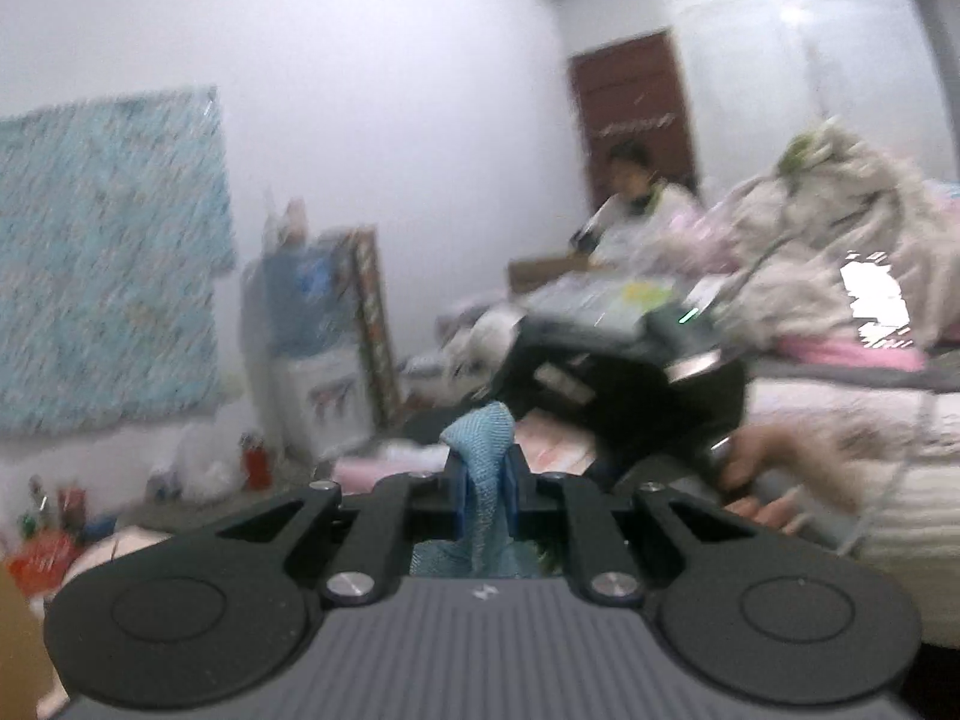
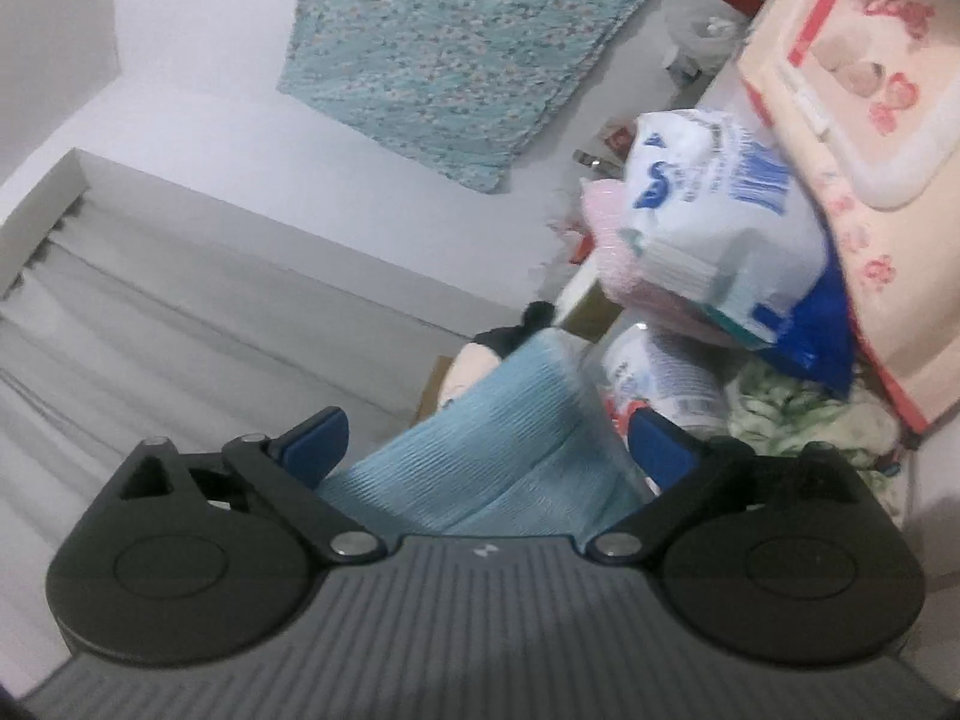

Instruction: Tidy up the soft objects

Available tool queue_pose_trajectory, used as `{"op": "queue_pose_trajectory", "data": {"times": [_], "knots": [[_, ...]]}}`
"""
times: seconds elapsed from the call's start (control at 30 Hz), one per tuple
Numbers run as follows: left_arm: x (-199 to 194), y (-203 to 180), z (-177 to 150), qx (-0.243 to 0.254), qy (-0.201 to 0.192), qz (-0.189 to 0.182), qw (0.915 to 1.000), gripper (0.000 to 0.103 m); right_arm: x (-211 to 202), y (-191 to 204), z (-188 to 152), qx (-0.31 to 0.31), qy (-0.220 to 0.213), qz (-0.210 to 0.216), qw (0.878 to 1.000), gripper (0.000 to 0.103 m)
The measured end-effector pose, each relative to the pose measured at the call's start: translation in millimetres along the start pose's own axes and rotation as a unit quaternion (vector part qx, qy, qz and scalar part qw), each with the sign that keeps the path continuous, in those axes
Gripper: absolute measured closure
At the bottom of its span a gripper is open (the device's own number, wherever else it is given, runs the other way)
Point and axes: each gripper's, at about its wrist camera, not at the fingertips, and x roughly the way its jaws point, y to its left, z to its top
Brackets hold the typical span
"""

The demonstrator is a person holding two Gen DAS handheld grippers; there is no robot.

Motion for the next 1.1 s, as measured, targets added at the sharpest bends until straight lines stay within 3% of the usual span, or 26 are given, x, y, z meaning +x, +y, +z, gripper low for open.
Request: {"op": "queue_pose_trajectory", "data": {"times": [0.13,0.23,0.4,0.6,0.67,0.73,0.77,0.83,0.93,1.1], "knots": [[-17.7,-6.8,9.8,-0.011,-0.032,-0.072,0.9968,0.090,1.5,3.6,-0.4,-0.008,0.006,0.017,1.000,0.001],[-12.0,0.3,9.5,-0.056,-0.028,-0.094,0.9936,0.090,4.9,1.3,-0.1,0.008,0.020,0.034,0.999,0.001],[24.4,41.9,-15.7,-0.136,0.058,-0.035,0.9884,0.090,5.2,0.3,-2.3,0.018,0.031,0.044,0.998,0.001],[50.4,76.4,-41.3,-0.173,0.138,0.050,0.9739,0.090,2.4,-6.0,-6.7,0.040,0.027,0.057,0.997,0.003],[52.8,77.7,-43.7,-0.165,0.145,0.056,0.9740,0.090,2.8,-3.4,-9.7,0.028,0.029,0.047,0.998,0.009],[56.6,71.9,-42.8,-0.150,0.147,0.066,0.9755,0.090,3.7,1.9,-12.6,0.004,0.035,0.005,0.999,0.032],[58.9,70.4,-43.3,-0.144,0.148,0.071,0.9758,0.089,3.8,4.0,-14.3,-0.008,0.041,-0.020,0.999,0.035],[60.5,69.3,-42.9,-0.140,0.151,0.079,0.9754,0.089,3.0,6.3,-19.0,-0.016,0.046,-0.029,0.998,0.057],[59.7,68.3,-42.7,-0.130,0.150,0.080,0.9768,0.089,-1.6,11.7,-22.3,-0.034,0.049,-0.030,0.998,0.076],[55.5,70.1,-45.4,-0.138,0.158,0.083,0.9743,0.089,-12.5,18.2,-20.4,-0.057,0.046,-0.066,0.995,0.082]]}}
